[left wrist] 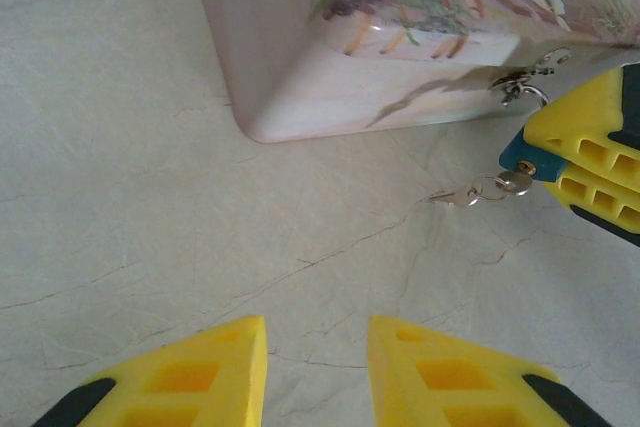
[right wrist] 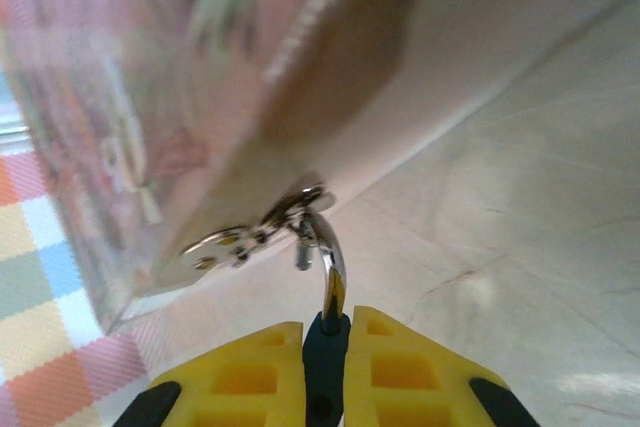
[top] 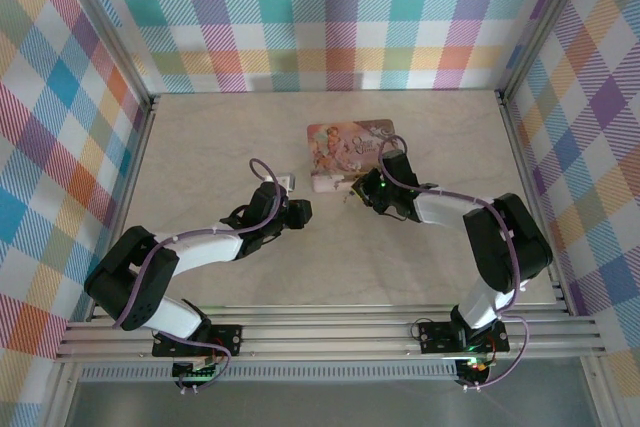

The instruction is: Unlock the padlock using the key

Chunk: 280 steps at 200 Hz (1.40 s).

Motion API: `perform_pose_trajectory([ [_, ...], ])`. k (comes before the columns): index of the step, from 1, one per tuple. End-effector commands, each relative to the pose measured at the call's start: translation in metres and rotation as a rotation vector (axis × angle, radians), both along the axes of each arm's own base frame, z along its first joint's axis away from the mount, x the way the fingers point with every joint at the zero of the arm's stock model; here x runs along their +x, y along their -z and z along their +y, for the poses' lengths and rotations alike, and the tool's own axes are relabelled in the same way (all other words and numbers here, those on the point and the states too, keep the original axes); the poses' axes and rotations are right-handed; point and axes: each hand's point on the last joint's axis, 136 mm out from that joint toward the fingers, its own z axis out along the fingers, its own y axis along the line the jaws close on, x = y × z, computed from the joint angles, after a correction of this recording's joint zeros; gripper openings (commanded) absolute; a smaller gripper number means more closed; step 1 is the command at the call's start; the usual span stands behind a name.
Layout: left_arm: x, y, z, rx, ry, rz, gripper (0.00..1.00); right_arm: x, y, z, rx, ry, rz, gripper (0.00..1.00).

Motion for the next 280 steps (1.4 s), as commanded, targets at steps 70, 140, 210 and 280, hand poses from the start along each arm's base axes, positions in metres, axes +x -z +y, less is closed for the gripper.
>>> perform_pose_trajectory([
  [70, -0.006, 0.004, 0.011, 0.004, -0.023, 0.009, 0.31, 0.029, -0.025, -0.015, -0.091, 0.116, -0.033, 0.0],
  [140, -0.01, 0.005, 0.02, 0.027, -0.041, 0.003, 0.31, 0.03, -0.012, -0.026, -0.098, 0.203, -0.018, 0.0],
  [210, -0.007, 0.001, 0.021, 0.046, -0.038, -0.008, 0.31, 0.051, -0.022, -0.03, -0.115, 0.226, -0.094, 0.0],
  [280, -0.008, -0.005, 0.031, 0.086, -0.058, -0.024, 0.32, 0.055, -0.037, -0.048, -0.18, 0.218, -0.125, 0.0],
])
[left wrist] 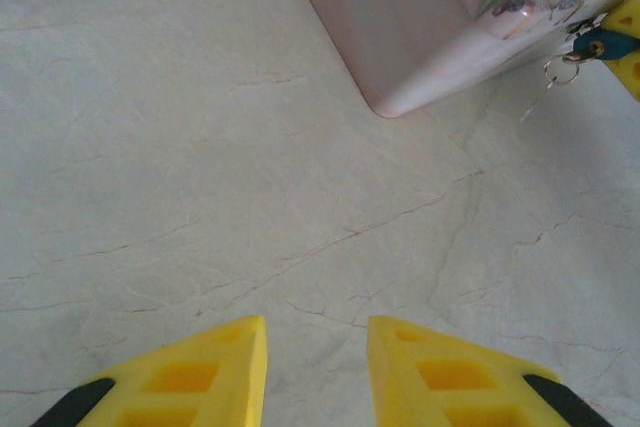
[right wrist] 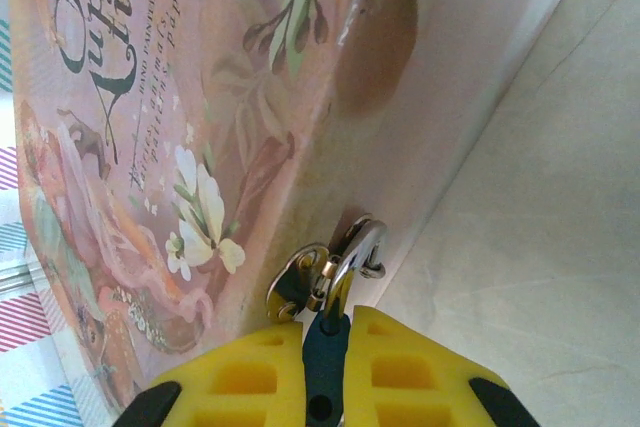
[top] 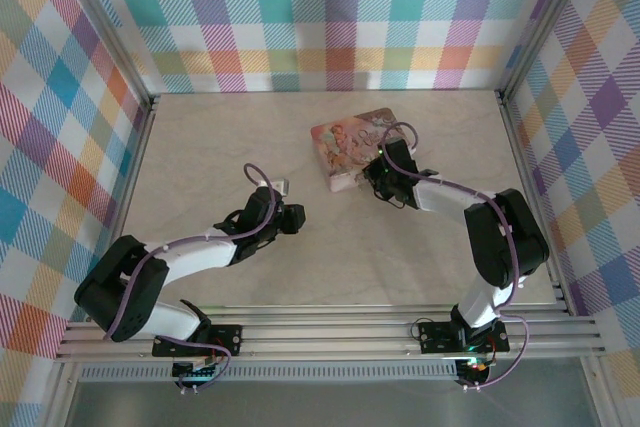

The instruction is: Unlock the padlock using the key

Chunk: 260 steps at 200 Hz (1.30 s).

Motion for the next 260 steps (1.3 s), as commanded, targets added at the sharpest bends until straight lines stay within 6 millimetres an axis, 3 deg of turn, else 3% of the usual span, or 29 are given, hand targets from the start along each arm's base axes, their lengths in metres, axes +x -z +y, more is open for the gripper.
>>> perform_pose_trajectory([
  [1, 0.003, -0.007, 0.012, 0.038, -0.021, -0.025, 0.32, 0.012, -0.024, -0.009, -0.038, 0.001, -0.056, 0.0],
  [33, 0.008, -0.018, 0.017, 0.067, -0.038, -0.044, 0.36, 0.008, -0.016, -0.016, -0.026, 0.014, -0.013, 0.0],
  [50, 0.011, -0.024, 0.02, 0.086, -0.045, -0.054, 0.37, 0.017, -0.014, -0.011, 0.049, -0.042, -0.014, 0.0],
  [95, 0.01, -0.032, 0.028, 0.103, -0.058, -0.069, 0.38, 0.024, -0.041, 0.013, 0.034, -0.29, -0.13, 0.0],
  [135, 0.007, -0.03, 0.031, 0.094, -0.077, -0.057, 0.38, 0.005, 0.0, 0.025, 0.119, -0.381, -0.051, 0.0],
  [163, 0.004, -0.033, 0.036, 0.095, -0.093, -0.06, 0.38, -0.001, 0.007, 0.025, 0.154, -0.384, -0.086, 0.0],
  [210, 0.001, -0.034, 0.041, 0.099, -0.108, -0.063, 0.39, 0.012, -0.002, 0.008, 0.246, -0.247, -0.159, 0.0],
  [260, 0.0, -0.038, 0.043, 0.089, -0.123, -0.071, 0.39, 0.02, -0.03, 0.001, 0.215, -0.214, -0.218, 0.0],
])
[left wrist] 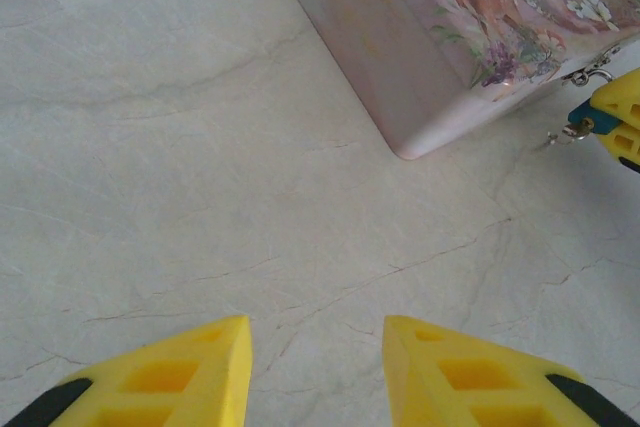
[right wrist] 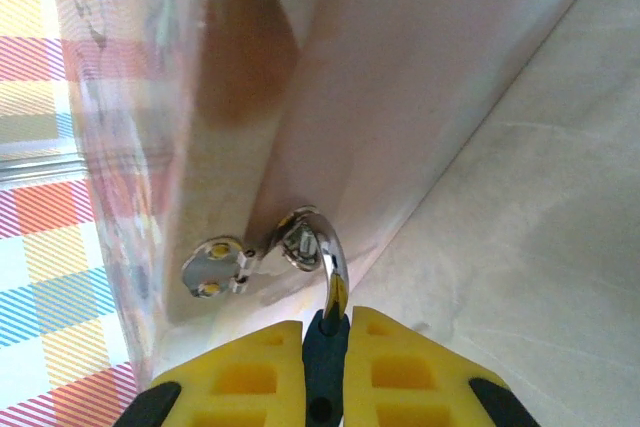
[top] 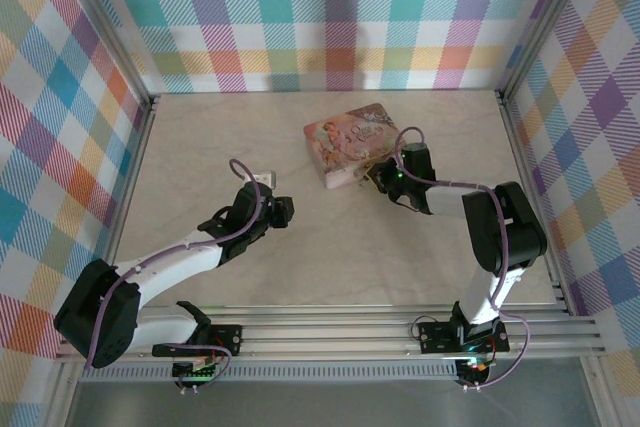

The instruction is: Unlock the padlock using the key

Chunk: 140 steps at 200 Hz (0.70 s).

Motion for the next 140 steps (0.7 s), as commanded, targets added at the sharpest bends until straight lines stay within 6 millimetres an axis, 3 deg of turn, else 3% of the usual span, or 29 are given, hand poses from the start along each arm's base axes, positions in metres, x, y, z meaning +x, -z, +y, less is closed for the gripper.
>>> perform_pose_trajectory([
  [1, -0.003, -0.002, 0.011, 0.007, -0.039, -0.004, 0.39, 0.015, -0.043, -0.004, 0.024, 0.043, -0.116, 0.0],
  [19, -0.004, -0.003, 0.014, 0.012, -0.045, -0.006, 0.39, 0.014, -0.042, -0.012, -0.003, 0.08, -0.104, 0.0],
  [55, -0.007, -0.008, 0.021, 0.024, -0.061, -0.015, 0.4, 0.008, -0.015, -0.017, 0.032, 0.103, 0.032, 0.0],
  [100, -0.011, -0.018, 0.03, 0.071, -0.08, -0.003, 0.43, 0.001, -0.025, -0.021, -0.016, 0.079, 0.015, 0.0],
  [129, -0.01, -0.03, 0.036, 0.122, -0.09, 0.004, 0.61, -0.013, -0.029, -0.023, -0.1, -0.003, 0.081, 0.0],
  [136, -0.01, -0.031, 0.038, 0.139, -0.094, 0.013, 0.7, -0.017, -0.032, -0.022, -0.123, -0.041, 0.087, 0.0],
  [140, -0.01, -0.034, 0.039, 0.145, -0.096, 0.015, 0.82, -0.02, -0.033, -0.021, -0.133, -0.059, 0.092, 0.0],
])
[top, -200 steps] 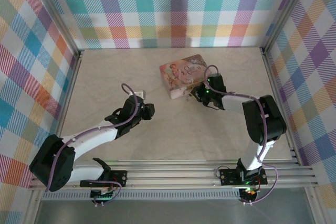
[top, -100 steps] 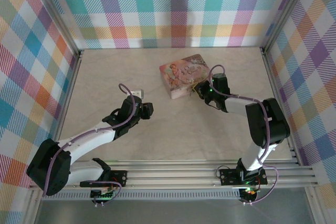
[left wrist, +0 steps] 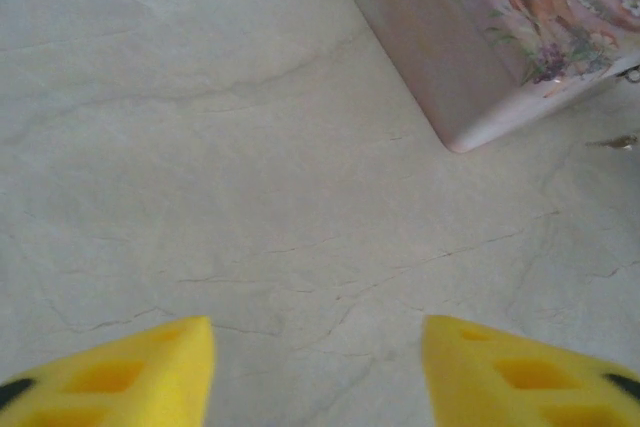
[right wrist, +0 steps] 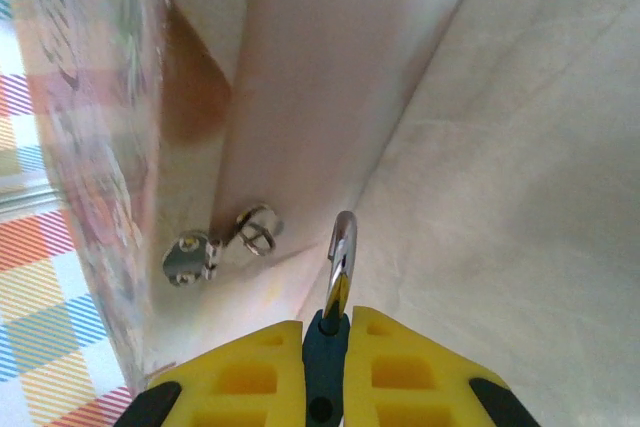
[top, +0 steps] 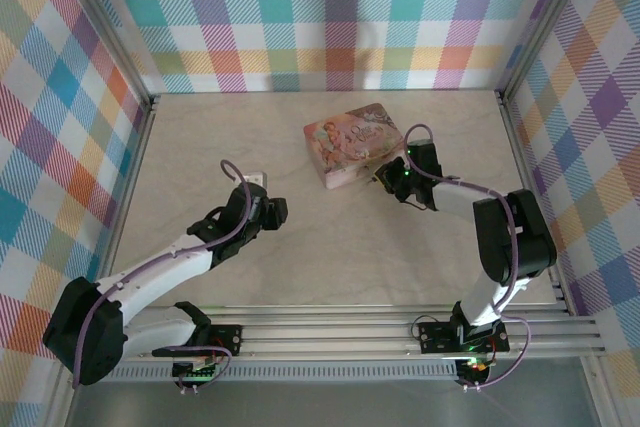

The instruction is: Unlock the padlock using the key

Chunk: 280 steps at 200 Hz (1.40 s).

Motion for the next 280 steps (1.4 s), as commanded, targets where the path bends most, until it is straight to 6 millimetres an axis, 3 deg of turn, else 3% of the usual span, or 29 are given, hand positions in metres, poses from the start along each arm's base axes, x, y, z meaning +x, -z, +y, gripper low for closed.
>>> perform_pose_trajectory([
  [1, 0.003, -0.021, 0.013, 0.054, -0.036, -0.003, 0.84, -0.01, -0.028, 0.001, -0.065, -0.115, -0.005, 0.0],
  [13, 0.001, -0.021, 0.016, 0.083, -0.033, 0.025, 1.0, -0.02, -0.031, 0.001, -0.083, -0.156, -0.002, 0.0],
  [50, 0.004, -0.03, 0.022, 0.093, -0.052, 0.043, 1.0, -0.046, -0.038, -0.009, -0.17, -0.236, 0.002, 0.0],
  [83, 0.008, -0.033, 0.024, 0.088, -0.067, 0.075, 1.0, -0.046, -0.048, -0.022, -0.315, -0.412, 0.041, 0.0],
  [131, 0.024, -0.038, 0.001, 0.019, -0.002, 0.141, 1.0, -0.017, -0.062, -0.088, -0.536, -0.425, 0.04, 0.0],
  [178, 0.051, -0.028, -0.033, -0.002, 0.083, 0.196, 1.0, 0.022, -0.077, -0.147, -0.694, -0.356, -0.005, 0.0],
  [207, 0.066, -0.027, -0.048, -0.022, 0.095, 0.203, 1.0, 0.038, -0.066, -0.177, -0.821, -0.375, 0.043, 0.0],
  [280, 0.093, -0.021, -0.109, -0.041, 0.204, 0.215, 1.0, 0.074, -0.027, -0.217, -1.046, -0.43, 0.061, 0.0],
])
